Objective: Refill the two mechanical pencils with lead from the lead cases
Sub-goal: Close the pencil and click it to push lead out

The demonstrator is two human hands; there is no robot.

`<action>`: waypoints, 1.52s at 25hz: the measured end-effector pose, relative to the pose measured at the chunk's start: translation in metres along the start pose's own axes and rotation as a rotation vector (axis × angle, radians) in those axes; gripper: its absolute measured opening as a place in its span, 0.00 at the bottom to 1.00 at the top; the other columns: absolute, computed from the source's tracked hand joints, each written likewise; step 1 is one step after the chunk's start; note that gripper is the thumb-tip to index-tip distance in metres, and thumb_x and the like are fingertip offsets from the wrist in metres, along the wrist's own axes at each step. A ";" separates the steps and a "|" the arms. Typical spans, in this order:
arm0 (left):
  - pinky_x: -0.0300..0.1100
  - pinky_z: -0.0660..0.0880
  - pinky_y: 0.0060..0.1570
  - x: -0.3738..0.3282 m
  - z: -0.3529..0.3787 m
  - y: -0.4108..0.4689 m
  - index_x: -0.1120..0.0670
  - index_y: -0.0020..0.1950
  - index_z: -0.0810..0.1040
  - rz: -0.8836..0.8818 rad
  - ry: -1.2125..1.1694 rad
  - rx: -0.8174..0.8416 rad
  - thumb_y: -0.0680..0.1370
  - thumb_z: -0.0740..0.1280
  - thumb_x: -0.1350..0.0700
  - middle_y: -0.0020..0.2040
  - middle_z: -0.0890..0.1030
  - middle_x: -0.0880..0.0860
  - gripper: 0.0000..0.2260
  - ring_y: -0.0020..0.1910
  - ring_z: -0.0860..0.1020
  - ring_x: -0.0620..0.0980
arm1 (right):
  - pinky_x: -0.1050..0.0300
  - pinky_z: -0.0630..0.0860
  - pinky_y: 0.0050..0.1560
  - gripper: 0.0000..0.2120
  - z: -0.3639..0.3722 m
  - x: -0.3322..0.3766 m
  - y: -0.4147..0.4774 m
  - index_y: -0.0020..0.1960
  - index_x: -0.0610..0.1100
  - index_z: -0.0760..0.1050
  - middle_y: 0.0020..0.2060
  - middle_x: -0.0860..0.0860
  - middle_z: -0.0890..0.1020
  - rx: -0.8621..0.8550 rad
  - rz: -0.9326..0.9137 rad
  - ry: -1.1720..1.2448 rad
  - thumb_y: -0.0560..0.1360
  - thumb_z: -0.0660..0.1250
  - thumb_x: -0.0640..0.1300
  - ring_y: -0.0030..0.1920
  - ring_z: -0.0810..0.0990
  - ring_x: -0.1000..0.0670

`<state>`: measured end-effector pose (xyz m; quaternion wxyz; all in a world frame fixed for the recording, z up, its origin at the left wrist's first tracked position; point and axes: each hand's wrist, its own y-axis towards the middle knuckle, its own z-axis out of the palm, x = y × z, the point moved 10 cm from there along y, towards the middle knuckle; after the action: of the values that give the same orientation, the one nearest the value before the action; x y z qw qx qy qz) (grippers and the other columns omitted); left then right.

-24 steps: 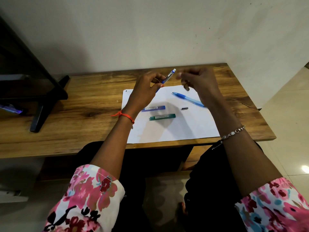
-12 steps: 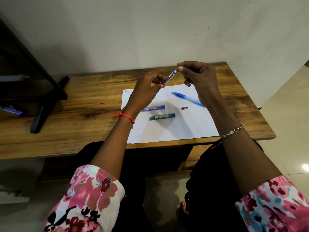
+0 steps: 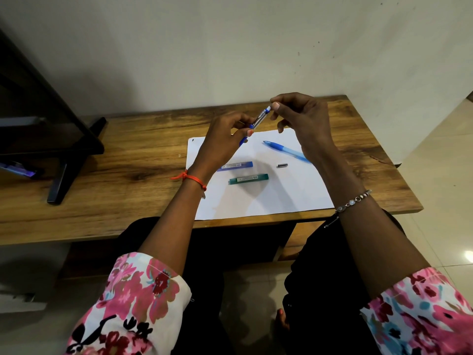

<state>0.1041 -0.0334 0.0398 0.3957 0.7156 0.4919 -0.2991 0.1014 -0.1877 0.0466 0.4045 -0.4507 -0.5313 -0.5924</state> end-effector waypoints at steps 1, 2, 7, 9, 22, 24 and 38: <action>0.32 0.78 0.41 0.000 -0.001 0.000 0.63 0.51 0.79 0.000 -0.028 -0.004 0.74 0.65 0.67 0.46 0.78 0.52 0.08 0.41 0.76 0.43 | 0.61 0.75 0.30 0.05 0.001 0.000 0.000 0.47 0.40 0.80 0.30 0.55 0.83 0.008 -0.003 0.025 0.73 0.68 0.33 0.32 0.80 0.53; 0.33 0.78 0.41 0.000 -0.001 0.000 0.63 0.51 0.79 0.001 -0.039 -0.006 0.74 0.65 0.68 0.46 0.78 0.52 0.08 0.41 0.76 0.43 | 0.61 0.75 0.30 0.05 0.001 0.000 -0.001 0.47 0.40 0.80 0.30 0.54 0.84 0.015 -0.004 0.043 0.73 0.68 0.33 0.33 0.80 0.52; 0.33 0.79 0.41 -0.002 -0.001 -0.001 0.64 0.51 0.79 0.013 -0.040 -0.002 0.74 0.65 0.68 0.46 0.77 0.52 0.08 0.40 0.76 0.42 | 0.60 0.76 0.32 0.05 0.000 -0.001 0.000 0.47 0.39 0.81 0.31 0.54 0.84 0.024 -0.007 0.007 0.73 0.68 0.32 0.35 0.81 0.49; 0.33 0.78 0.41 -0.002 0.000 -0.001 0.64 0.51 0.79 0.020 -0.033 0.000 0.74 0.64 0.68 0.46 0.77 0.52 0.08 0.40 0.76 0.42 | 0.59 0.77 0.34 0.05 0.000 -0.003 0.000 0.46 0.39 0.81 0.31 0.54 0.84 0.024 0.003 -0.020 0.73 0.69 0.33 0.36 0.81 0.46; 0.28 0.73 0.37 0.006 -0.004 0.003 0.64 0.52 0.79 0.013 0.051 -0.011 0.74 0.64 0.68 0.45 0.77 0.53 0.09 0.37 0.74 0.41 | 0.62 0.73 0.29 0.09 0.005 -0.066 -0.023 0.44 0.34 0.83 0.38 0.40 0.84 0.548 0.342 -1.016 0.64 0.76 0.33 0.30 0.76 0.49; 0.28 0.73 0.38 0.006 -0.004 0.002 0.64 0.52 0.79 0.014 0.061 -0.009 0.74 0.64 0.68 0.45 0.77 0.53 0.09 0.37 0.74 0.40 | 0.60 0.75 0.30 0.06 0.012 -0.067 -0.024 0.43 0.33 0.83 0.38 0.38 0.84 0.564 0.330 -1.025 0.65 0.74 0.32 0.32 0.79 0.45; 0.34 0.76 0.41 0.001 -0.002 0.001 0.63 0.53 0.79 0.024 0.060 0.004 0.74 0.64 0.68 0.46 0.77 0.53 0.09 0.38 0.74 0.44 | 0.62 0.77 0.34 0.08 -0.017 -0.003 -0.001 0.52 0.36 0.79 0.32 0.53 0.85 -0.044 0.065 0.099 0.73 0.68 0.31 0.33 0.83 0.52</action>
<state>0.1054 -0.0315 0.0408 0.3831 0.7308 0.4942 -0.2737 0.0994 -0.2044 0.0430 0.4391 -0.4466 -0.4827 -0.6121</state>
